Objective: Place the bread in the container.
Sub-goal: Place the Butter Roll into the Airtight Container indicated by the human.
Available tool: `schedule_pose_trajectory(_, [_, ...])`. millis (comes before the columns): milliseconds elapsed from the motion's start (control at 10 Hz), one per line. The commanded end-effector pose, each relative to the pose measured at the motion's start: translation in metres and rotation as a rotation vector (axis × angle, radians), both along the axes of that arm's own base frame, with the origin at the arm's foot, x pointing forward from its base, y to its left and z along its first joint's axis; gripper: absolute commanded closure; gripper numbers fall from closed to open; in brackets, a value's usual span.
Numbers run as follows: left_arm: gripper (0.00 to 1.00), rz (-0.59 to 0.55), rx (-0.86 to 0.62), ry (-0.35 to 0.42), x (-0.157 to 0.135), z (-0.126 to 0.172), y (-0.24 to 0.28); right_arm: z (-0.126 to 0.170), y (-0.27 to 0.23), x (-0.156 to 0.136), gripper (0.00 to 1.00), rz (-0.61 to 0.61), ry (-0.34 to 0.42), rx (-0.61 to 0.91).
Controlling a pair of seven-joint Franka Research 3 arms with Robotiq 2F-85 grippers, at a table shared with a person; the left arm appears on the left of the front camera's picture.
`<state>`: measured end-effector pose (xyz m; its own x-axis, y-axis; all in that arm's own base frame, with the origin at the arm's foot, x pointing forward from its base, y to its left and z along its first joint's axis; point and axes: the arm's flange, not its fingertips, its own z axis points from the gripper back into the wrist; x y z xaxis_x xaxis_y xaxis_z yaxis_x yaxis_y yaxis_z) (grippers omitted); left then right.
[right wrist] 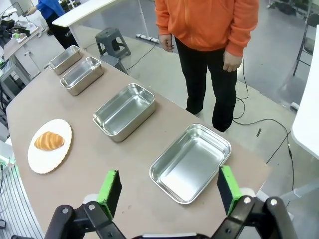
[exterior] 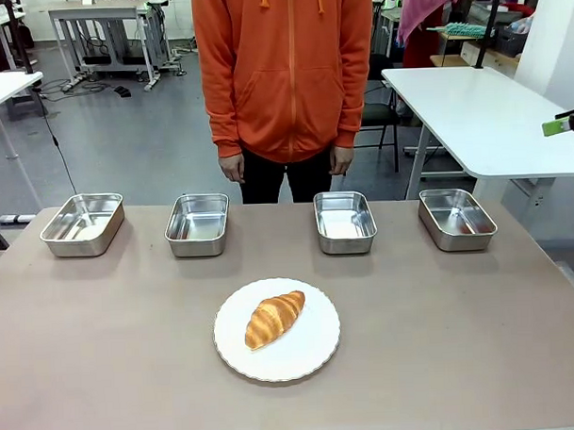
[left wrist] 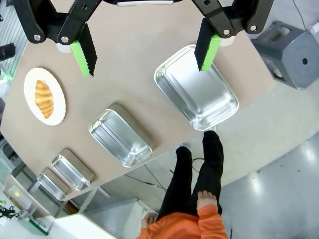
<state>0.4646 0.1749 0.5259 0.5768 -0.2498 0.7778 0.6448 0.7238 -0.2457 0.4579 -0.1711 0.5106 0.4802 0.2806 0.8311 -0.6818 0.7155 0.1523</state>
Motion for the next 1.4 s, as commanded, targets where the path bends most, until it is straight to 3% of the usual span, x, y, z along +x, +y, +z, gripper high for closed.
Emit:
schedule_pose_trajectory(0, [0.00,-0.008,0.031,0.023,0.0015,0.0033,-0.0024,-0.0016,-0.0018,-0.0012,0.00,0.001,-0.002,0.000])
schedule_pose_trajectory(1300, [0.00,0.000,0.000,0.000,0.0000,0.0000,0.0000,-0.0016,-0.0018,-0.0012,0.00,0.001,-0.002,0.000])
